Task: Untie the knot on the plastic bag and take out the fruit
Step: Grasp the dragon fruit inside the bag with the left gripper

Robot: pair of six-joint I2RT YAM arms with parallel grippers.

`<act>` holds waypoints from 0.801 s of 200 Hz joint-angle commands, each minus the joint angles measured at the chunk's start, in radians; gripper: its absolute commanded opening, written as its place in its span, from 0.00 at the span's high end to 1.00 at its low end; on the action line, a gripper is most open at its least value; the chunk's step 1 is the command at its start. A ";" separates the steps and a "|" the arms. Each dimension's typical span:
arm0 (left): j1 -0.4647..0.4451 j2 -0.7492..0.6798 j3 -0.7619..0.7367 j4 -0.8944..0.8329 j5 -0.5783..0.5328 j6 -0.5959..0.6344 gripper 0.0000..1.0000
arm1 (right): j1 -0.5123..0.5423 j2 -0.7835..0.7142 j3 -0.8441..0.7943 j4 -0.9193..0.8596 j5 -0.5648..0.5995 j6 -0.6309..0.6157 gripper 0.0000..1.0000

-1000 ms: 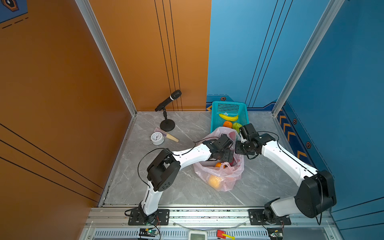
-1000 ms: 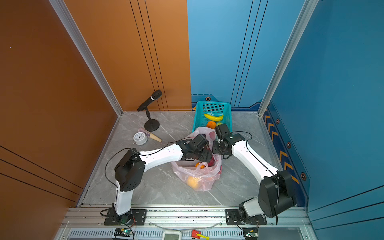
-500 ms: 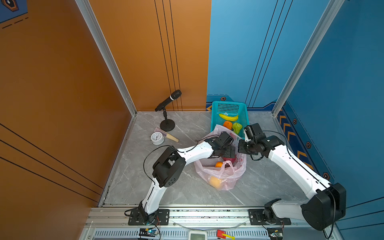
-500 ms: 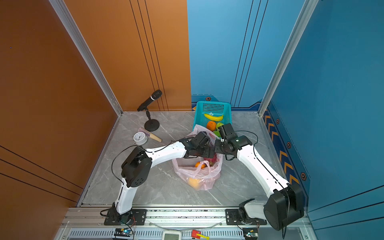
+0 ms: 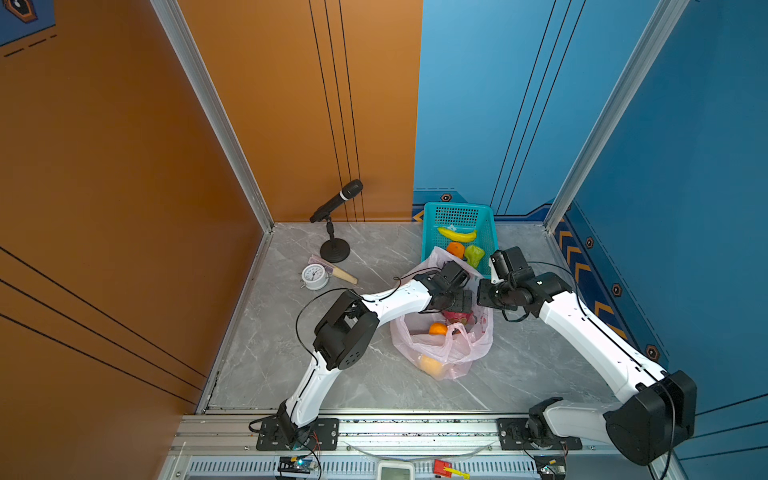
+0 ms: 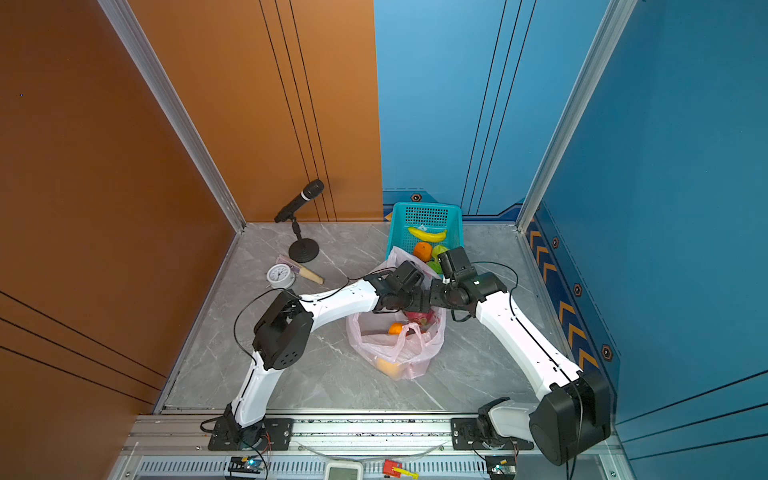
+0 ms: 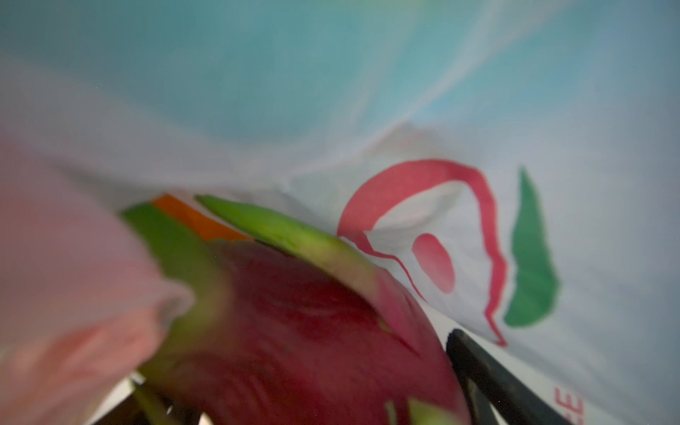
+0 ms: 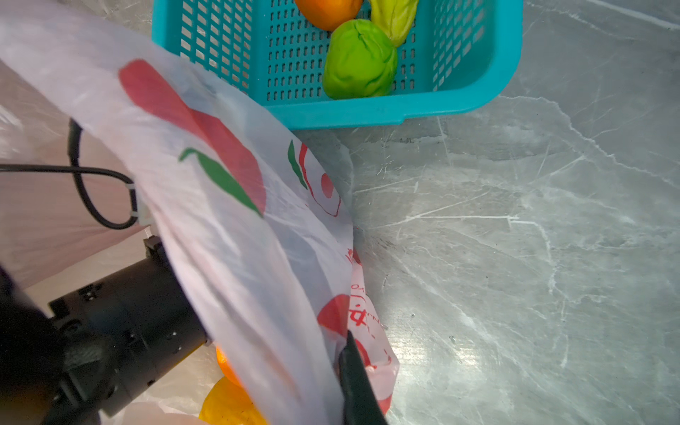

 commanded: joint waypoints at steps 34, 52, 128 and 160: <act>0.009 0.029 0.025 -0.151 -0.073 -0.001 0.24 | -0.007 -0.020 -0.006 -0.039 -0.006 0.023 0.88; 0.003 0.005 0.024 -0.149 -0.071 0.009 0.30 | -0.007 -0.017 0.000 -0.038 -0.005 0.025 0.88; -0.016 -0.137 -0.041 -0.142 -0.050 0.058 0.46 | -0.008 0.014 0.019 -0.035 0.024 0.048 0.86; -0.024 -0.201 -0.086 -0.107 -0.004 0.101 0.48 | -0.009 0.037 0.035 -0.038 0.027 0.053 0.86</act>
